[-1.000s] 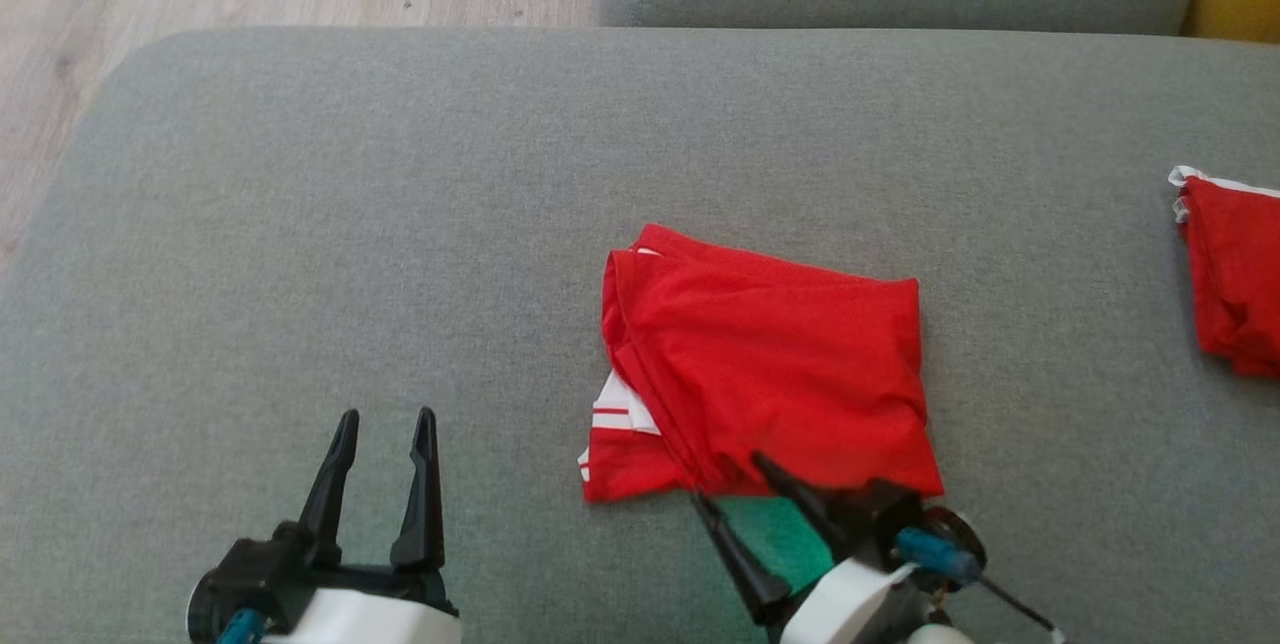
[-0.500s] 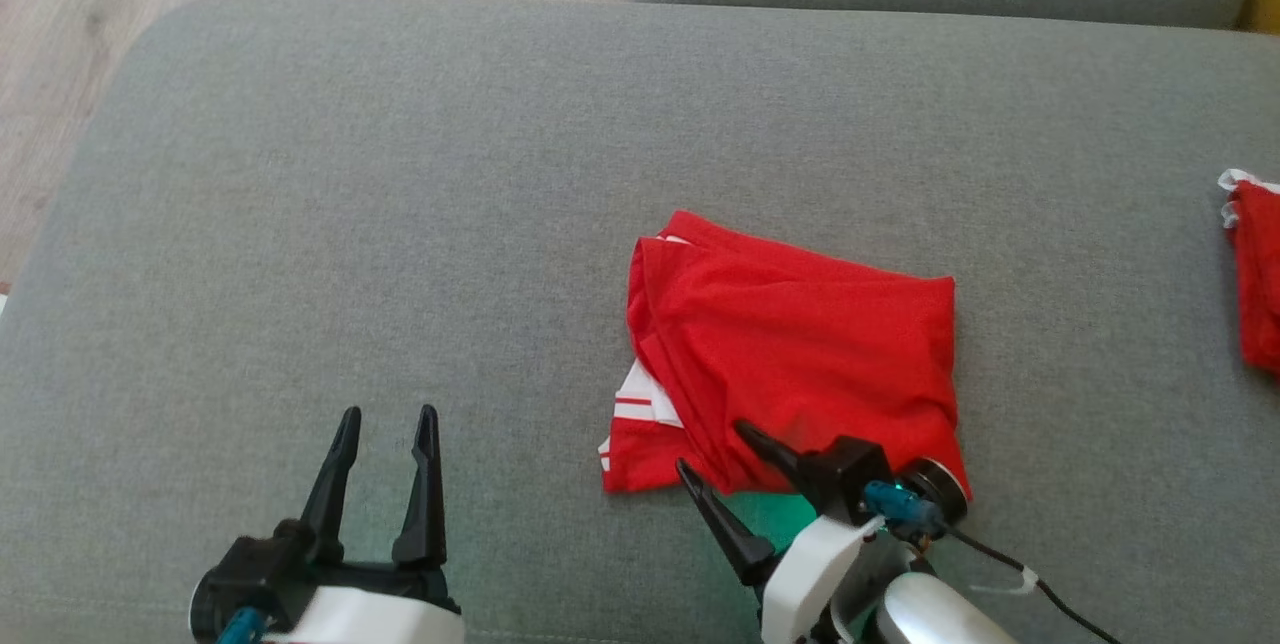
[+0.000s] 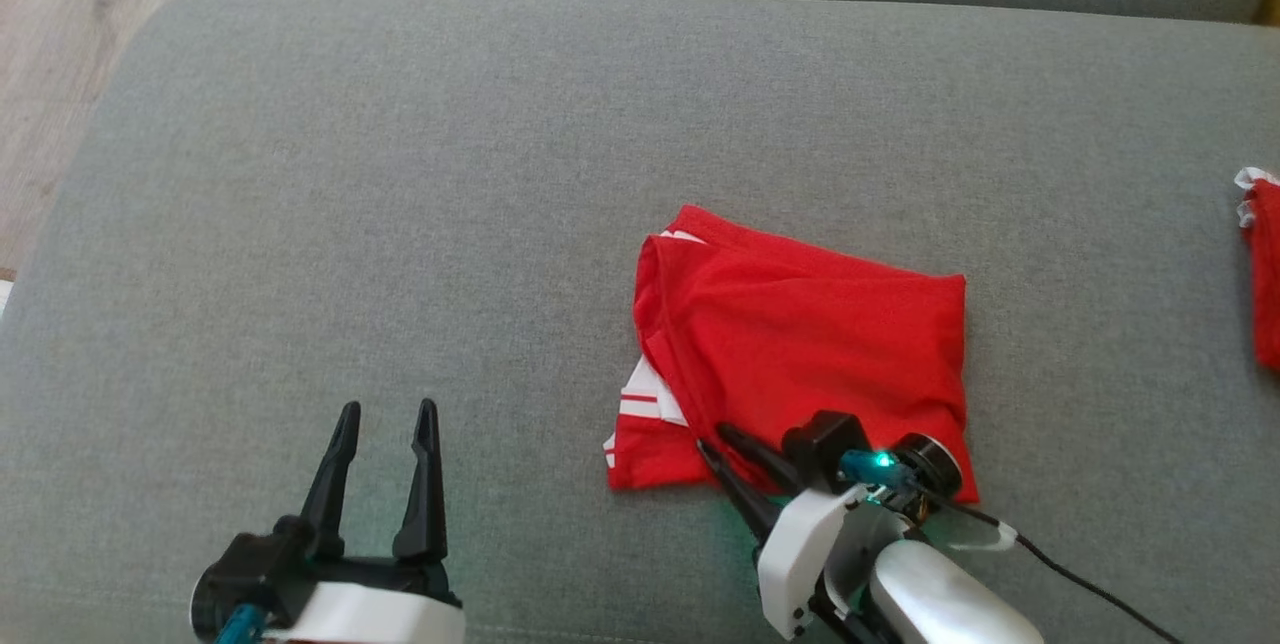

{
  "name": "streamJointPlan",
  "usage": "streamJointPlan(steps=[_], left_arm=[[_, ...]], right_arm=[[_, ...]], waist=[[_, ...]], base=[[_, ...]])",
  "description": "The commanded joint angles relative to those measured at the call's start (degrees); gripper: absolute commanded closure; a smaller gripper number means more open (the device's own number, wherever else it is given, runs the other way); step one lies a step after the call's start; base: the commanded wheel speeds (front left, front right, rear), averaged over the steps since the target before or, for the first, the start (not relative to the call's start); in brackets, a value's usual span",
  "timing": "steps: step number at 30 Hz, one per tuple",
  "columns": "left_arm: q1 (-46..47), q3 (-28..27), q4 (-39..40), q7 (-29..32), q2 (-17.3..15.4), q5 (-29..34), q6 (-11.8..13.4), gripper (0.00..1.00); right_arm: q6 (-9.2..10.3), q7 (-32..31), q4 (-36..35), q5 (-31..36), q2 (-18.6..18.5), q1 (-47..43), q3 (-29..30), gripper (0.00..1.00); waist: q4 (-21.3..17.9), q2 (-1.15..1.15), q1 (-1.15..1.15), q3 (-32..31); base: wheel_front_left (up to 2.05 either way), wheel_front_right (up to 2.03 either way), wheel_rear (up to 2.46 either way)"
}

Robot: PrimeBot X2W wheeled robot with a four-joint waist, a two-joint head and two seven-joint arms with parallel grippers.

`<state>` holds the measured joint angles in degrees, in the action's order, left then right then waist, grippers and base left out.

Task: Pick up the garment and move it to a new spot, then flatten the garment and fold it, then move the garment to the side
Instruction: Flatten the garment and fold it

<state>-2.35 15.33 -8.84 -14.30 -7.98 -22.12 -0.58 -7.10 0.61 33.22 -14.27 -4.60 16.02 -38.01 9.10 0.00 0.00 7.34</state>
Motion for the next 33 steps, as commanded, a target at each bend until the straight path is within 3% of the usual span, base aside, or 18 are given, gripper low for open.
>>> streamJointPlan(steps=[1, 2, 11, 27, 28, 29, 30, 33], left_arm=[[2.72, -2.14, 1.61, -0.7, 0.24, 0.5, -0.26, 0.0], [2.77, -2.18, 1.56, -0.7, 0.3, 0.54, -0.29, 0.0], [2.9, -2.67, 1.17, -0.7, 0.74, 0.85, -0.61, 0.0], [3.21, -2.6, 0.44, -0.7, 1.36, 1.42, -1.41, 0.0], [3.26, -2.56, 0.37, -0.7, 1.4, 1.46, -1.43, 0.0], [3.3, -2.52, 0.32, -0.7, 1.44, 1.5, -1.46, 0.0], [3.33, -2.51, 0.28, -0.7, 1.48, 1.52, -1.48, 0.0], [3.24, -2.64, 0.28, -0.7, 1.51, 1.58, -1.45, 0.0]], right_arm=[[-0.39, -0.22, -0.83, 0.59, 0.9, 1.81, -1.0, 0.84], [-0.39, -0.46, -0.39, 0.67, 0.98, 2.21, -1.09, 1.0], [-0.39, 0.96, -0.3, -0.44, 1.47, 5.02, -1.71, 1.0], [-0.39, 1.15, -5.16, -11.14, 1.71, 10.73, -5.67, 1.0], [-0.39, 0.74, -4.83, -11.96, 1.71, 10.91, -6.47, 0.83], [-0.39, 0.28, -4.57, -12.92, 1.71, 11.06, -7.39, 0.48], [-0.39, -0.17, -4.37, -13.87, 1.71, 11.21, -8.27, 0.0], [-0.39, -0.9, -4.03, -15.85, 1.71, 11.64, -10.44, 0.0]], waist=[[0.1, 0.0, 0.0, 0.06], [0.18, 0.0, 0.0, 0.12], [0.46, 0.0, 0.0, 0.1], [0.79, 0.0, 0.0, 0.01], [0.89, 0.0, 0.0, 0.0], [0.97, 0.0, 0.0, -0.02], [1.04, 0.0, 0.0, -0.06], [1.0, 0.0, 0.0, -0.22]], base=[[0.0, 0.0, 0.0], [0.0, 0.0, 0.0], [0.0, 0.0, 0.0], [0.0, 0.0, 0.0], [0.0, 0.0, 0.0], [0.0, 0.0, 0.0], [0.0, 0.0, 0.0], [0.0, 0.0, 0.0]])
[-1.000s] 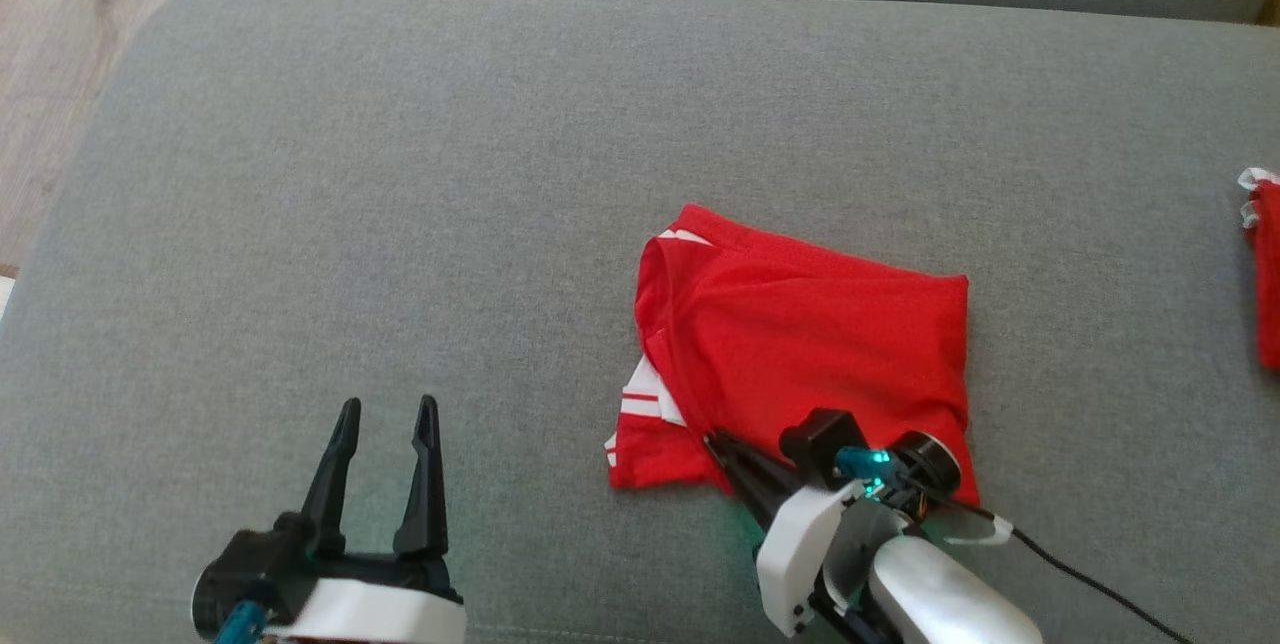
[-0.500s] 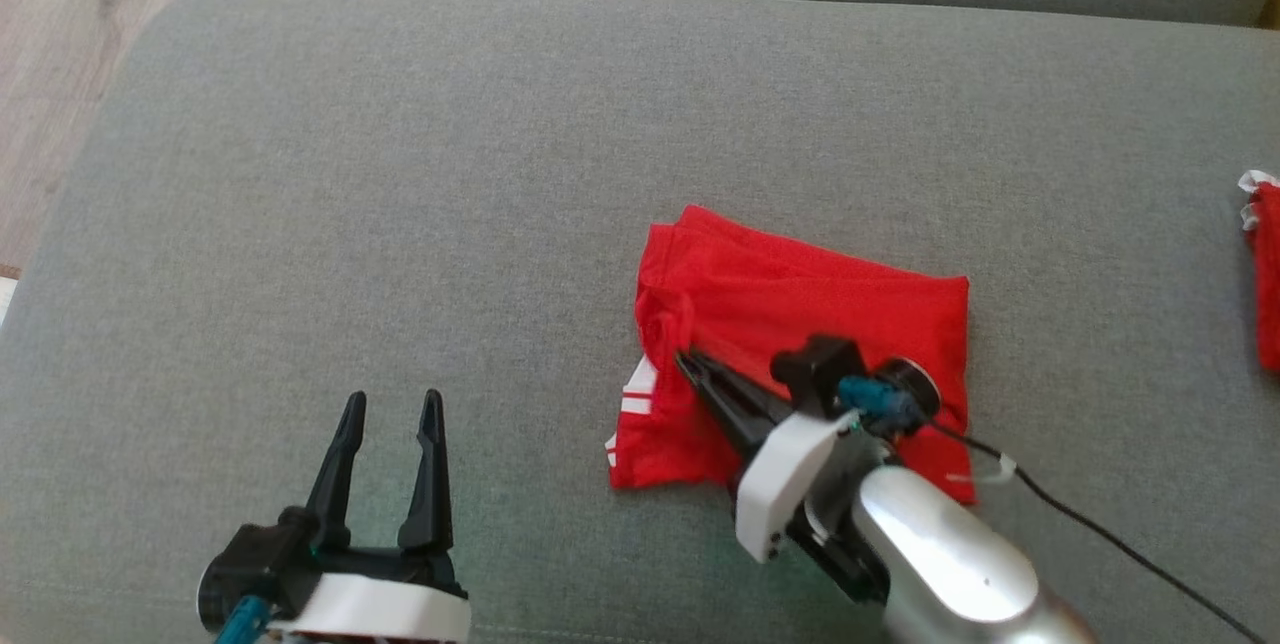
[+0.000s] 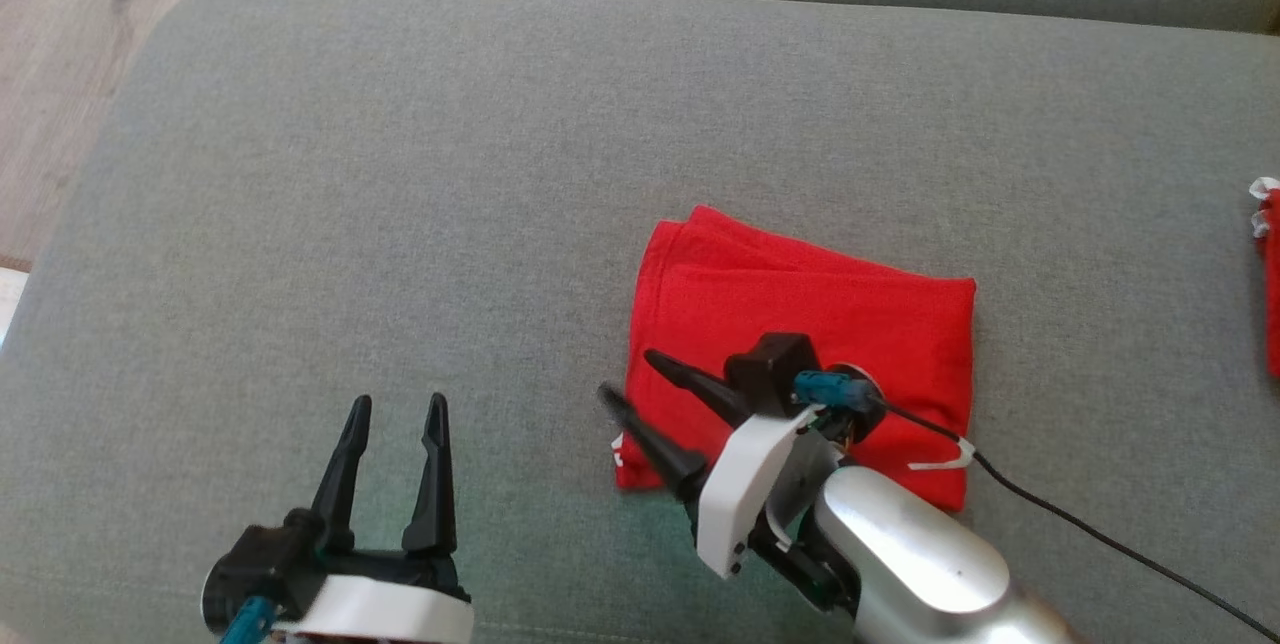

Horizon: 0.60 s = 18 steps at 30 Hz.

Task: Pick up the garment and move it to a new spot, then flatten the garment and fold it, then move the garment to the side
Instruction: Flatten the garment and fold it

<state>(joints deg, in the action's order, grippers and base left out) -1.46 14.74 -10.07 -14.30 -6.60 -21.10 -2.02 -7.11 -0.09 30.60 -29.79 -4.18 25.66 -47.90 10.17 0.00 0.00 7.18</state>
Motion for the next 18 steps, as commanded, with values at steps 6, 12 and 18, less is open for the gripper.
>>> streamJointPlan(steps=[6, 12, 18], left_arm=[[1.84, -2.56, 1.75, -0.7, 0.05, 0.64, 0.17, 0.0], [1.7, -2.2, 1.9, -0.7, 0.02, 1.05, -0.03, 0.0], [2.42, -1.14, 1.54, -0.51, -0.15, 1.64, -0.21, 0.0]], right_arm=[[-0.37, 2.47, -0.74, 0.37, 1.3, 2.56, 0.48, 0.0], [-0.37, 8.61, -0.49, 5.24, 1.3, 1.53, 8.59, 0.0], [-0.37, 12.49, -1.44, 12.67, 1.0, -2.56, 21.06, 0.0]], waist=[[-1.17, 0.0, 0.0, -0.66], [-2.9, 0.0, 0.0, -1.68], [-4.84, 0.0, 0.0, -3.36]], base=[[0.0, 0.0, 0.0], [0.0, 0.0, 0.0], [0.0, 0.0, 0.0]])
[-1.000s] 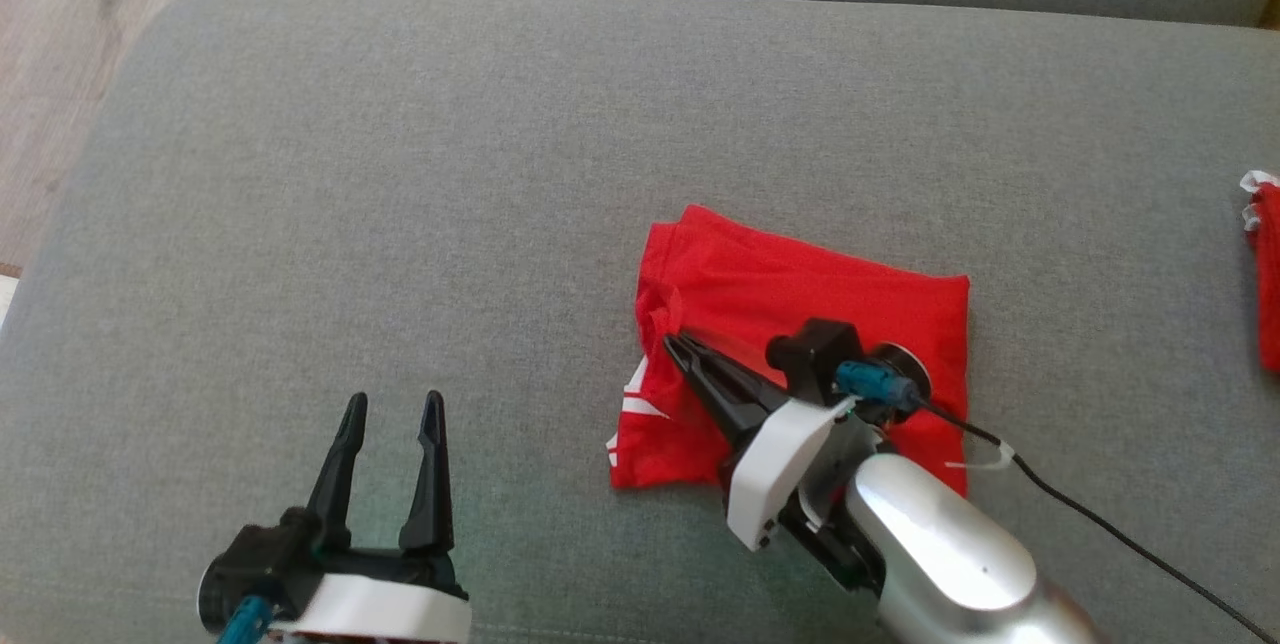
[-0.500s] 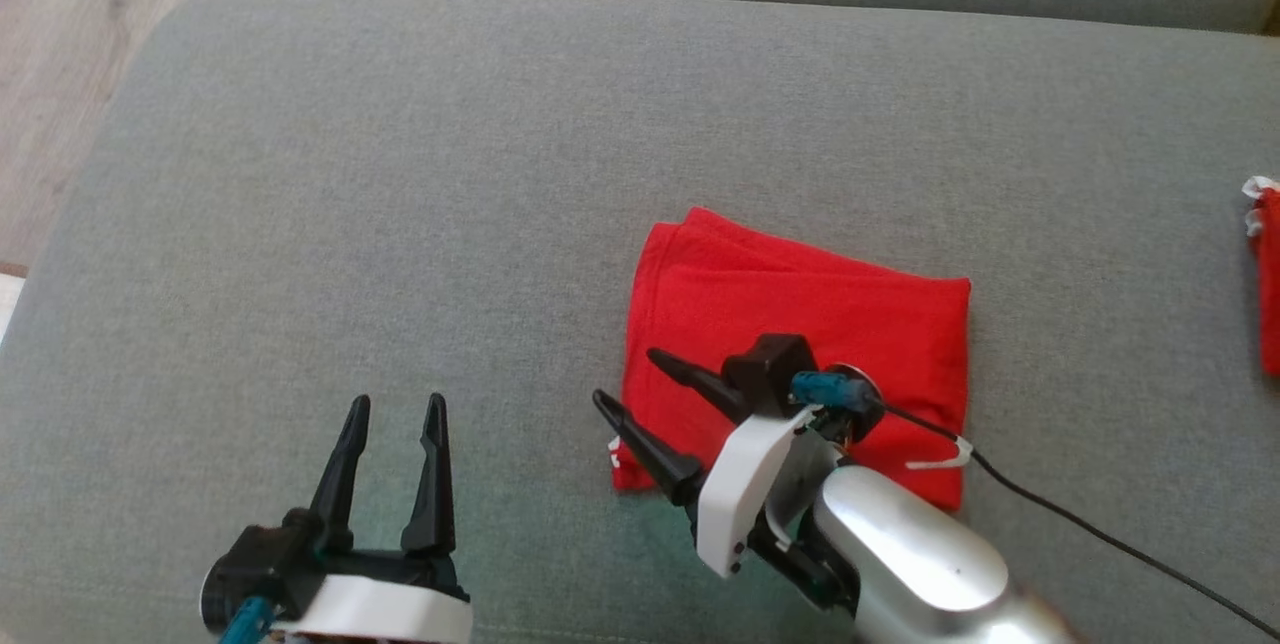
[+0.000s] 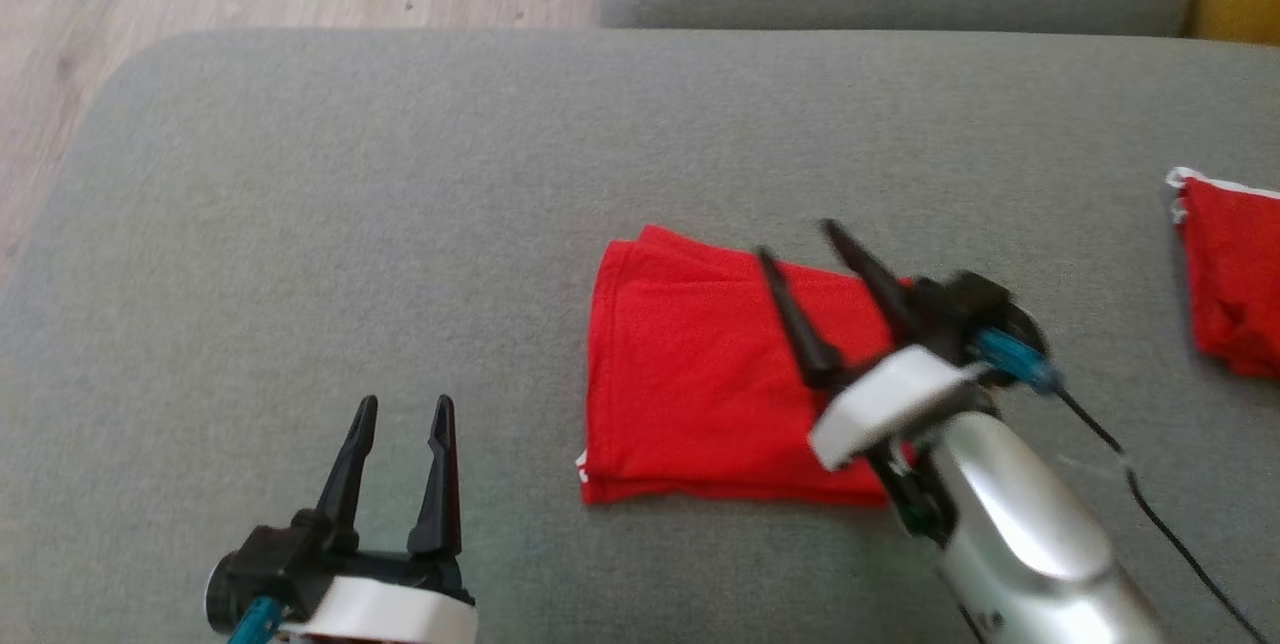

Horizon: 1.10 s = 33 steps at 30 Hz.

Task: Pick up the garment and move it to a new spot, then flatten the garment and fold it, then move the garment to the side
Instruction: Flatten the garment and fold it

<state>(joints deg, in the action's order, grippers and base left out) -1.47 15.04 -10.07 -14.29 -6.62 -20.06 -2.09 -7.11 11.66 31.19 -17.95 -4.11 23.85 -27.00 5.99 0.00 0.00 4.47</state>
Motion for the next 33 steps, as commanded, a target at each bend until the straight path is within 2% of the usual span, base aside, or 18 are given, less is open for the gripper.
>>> streamJointPlan(steps=[1, 2, 8, 12, 21, 33], left_arm=[[2.57, -1.3, 1.4, -0.45, -0.13, 0.63, -0.13, 0.0], [2.57, -1.3, 1.4, -0.45, -0.13, 0.63, -0.13, 0.0], [2.57, -0.84, -0.15, 0.0, -0.05, 0.64, 0.42, 0.0], [1.31, -0.97, -1.11, -0.07, 0.15, 0.06, 0.88, 0.0], [-1.78, -1.95, -2.58, -0.11, -0.11, -1.17, 2.07, 0.0], [-2.43, -2.95, -2.49, -0.29, -1.09, -1.82, 2.84, 0.0]], right_arm=[[-0.37, 0.98, -2.58, 2.04, 0.88, -1.82, 2.13, 0.0], [-0.37, 0.98, -2.58, 2.04, 0.88, -1.82, 2.13, 0.0], [-0.37, 0.9, -7.37, 6.96, 1.04, -9.76, 11.96, 0.0], [-0.37, 0.04, -11.02, 8.46, 1.17, -15.3, 15.47, 0.0], [-0.37, -1.27, -16.49, 5.7, 1.22, -23.23, 17.45, 0.0], [-0.37, -2.63, -17.82, 4.97, 1.23, -24.5, 17.41, 0.0]], waist=[[-1.06, 0.0, 0.0, -1.03], [-1.06, 0.0, 0.0, -1.03], [-3.45, 0.0, 0.0, -3.56], [-4.82, 0.0, 0.0, -4.99], [-6.04, 0.0, 0.0, -6.14], [-5.07, 0.0, 0.0, -6.36]], base=[[0.0, 0.0, 0.0], [0.0, 0.0, 0.0], [0.0, 0.0, 0.0], [0.0, 0.0, 0.0], [0.0, 0.0, 0.0], [0.0, 0.0, 0.0]])
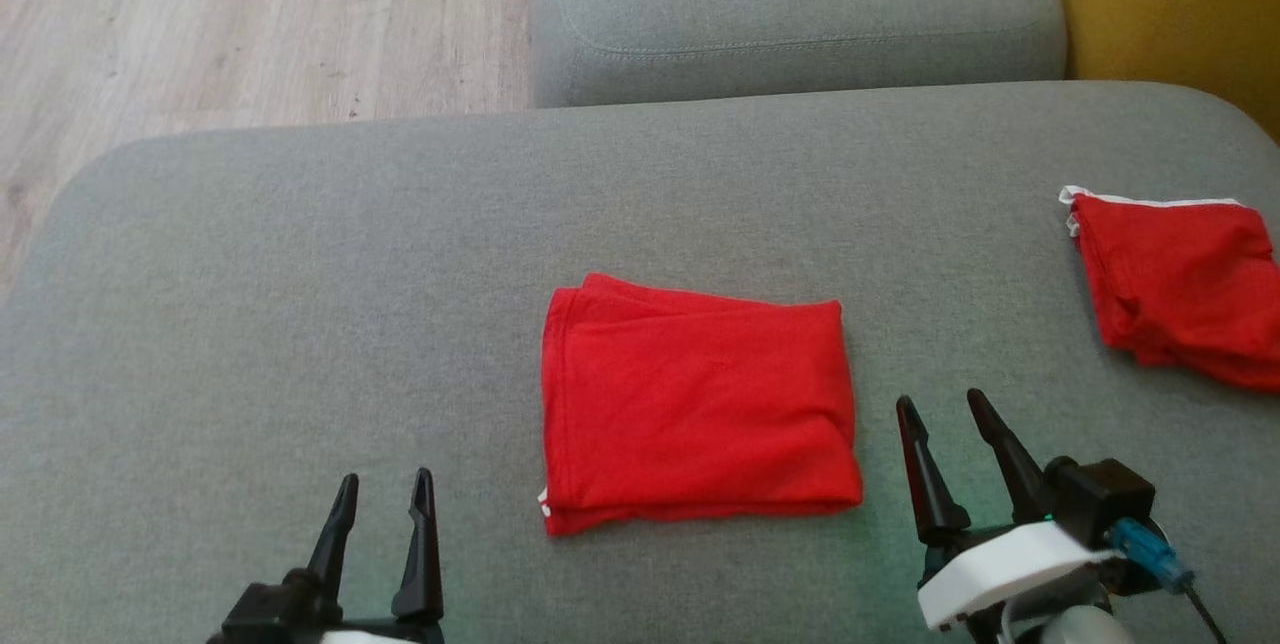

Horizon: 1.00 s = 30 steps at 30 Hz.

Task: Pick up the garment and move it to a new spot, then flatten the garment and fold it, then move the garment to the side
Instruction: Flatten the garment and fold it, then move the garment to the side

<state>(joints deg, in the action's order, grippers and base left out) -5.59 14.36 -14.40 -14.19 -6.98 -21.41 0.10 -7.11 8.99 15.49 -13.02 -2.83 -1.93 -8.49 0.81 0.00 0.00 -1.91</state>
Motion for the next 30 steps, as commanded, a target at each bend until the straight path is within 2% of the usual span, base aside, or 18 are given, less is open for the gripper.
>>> streamJointPlan(steps=[1, 6, 13, 19, 30], left_arm=[[1.69, -2.24, 1.87, -0.39, -0.75, -0.48, 0.67, 0.0], [1.9, -2.16, 2.04, -0.42, -0.85, -0.64, 0.81, 0.0], [2.59, -1.54, 2.01, -0.5, -0.26, -0.66, 0.8, 0.0], [4.07, -1.6, 1.55, -0.65, 0.38, -0.84, 0.56, 0.0], [5.69, -2.55, 0.51, -0.79, 1.67, -0.46, -0.15, 0.0]], right_arm=[[-0.37, -0.06, -2.14, 0.09, -0.05, 1.26, -1.05, 0.0], [-0.37, -1.15, -1.76, -0.45, -0.05, 1.96, -0.89, 0.0], [-0.37, -7.04, 0.49, -0.42, -0.05, 6.34, 1.89, 0.0], [-0.37, -14.23, 6.43, -1.35, -0.05, 11.76, 4.28, 0.0], [-0.37, -19.04, 16.74, -4.36, -0.05, 16.68, 4.58, 0.0]], waist=[[0.2, 0.0, 0.0, 0.05], [0.62, 0.0, 0.0, 0.58], [2.64, 0.0, 0.0, 2.22], [6.04, 0.0, 0.0, 4.92], [10.45, 0.0, 0.0, 7.67]], base=[[0.0, 0.0, 0.0], [0.0, 0.0, 0.0], [0.0, 0.0, 0.0], [0.0, 0.0, 0.0], [0.0, 0.0, 0.0]])
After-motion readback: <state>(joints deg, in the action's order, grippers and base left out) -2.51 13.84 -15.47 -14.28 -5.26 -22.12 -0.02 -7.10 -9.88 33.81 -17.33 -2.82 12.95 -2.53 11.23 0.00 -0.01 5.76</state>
